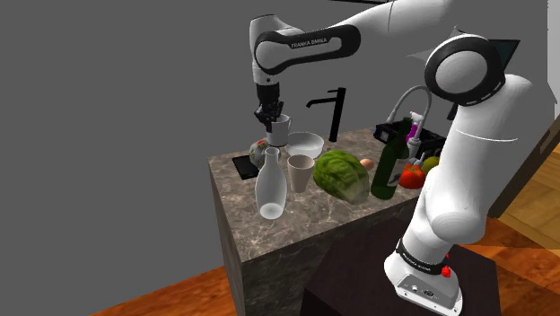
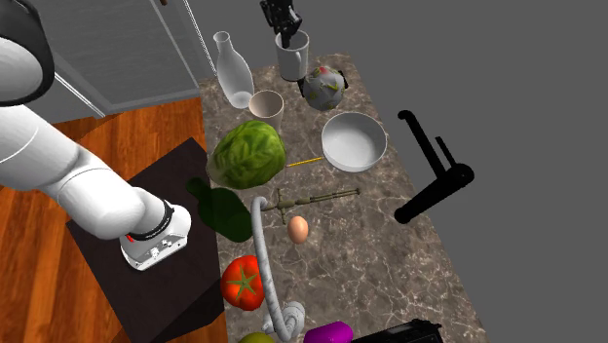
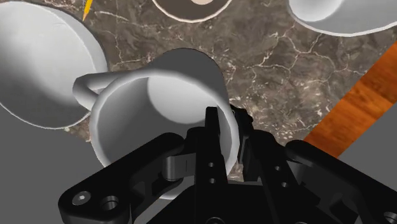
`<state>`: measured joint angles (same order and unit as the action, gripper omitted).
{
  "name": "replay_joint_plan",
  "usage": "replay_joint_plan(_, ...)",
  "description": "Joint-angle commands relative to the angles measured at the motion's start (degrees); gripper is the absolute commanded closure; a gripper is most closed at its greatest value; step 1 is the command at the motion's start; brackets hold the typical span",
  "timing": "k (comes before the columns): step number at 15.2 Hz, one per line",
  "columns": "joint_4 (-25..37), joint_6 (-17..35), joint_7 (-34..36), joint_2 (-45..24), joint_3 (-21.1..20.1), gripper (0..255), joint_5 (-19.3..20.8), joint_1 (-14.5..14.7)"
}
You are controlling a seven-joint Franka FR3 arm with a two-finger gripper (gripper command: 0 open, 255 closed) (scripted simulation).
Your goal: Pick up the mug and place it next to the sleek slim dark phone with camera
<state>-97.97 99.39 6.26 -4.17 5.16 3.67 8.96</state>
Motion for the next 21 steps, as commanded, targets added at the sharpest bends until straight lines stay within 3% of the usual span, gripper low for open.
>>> replay_joint_plan(1, 3.74, -0.91, 2.06, -2.96, -0.99, 255, -0.27, 1.11)
replay_joint_plan(9, 23.38, -7.04, 8.5, -16.87, -3.69, 255, -0.68, 5.16)
replay_joint_plan(21, 13.49, 2.4, 8.99, -16.44, -3.7, 255, -0.61, 5.15)
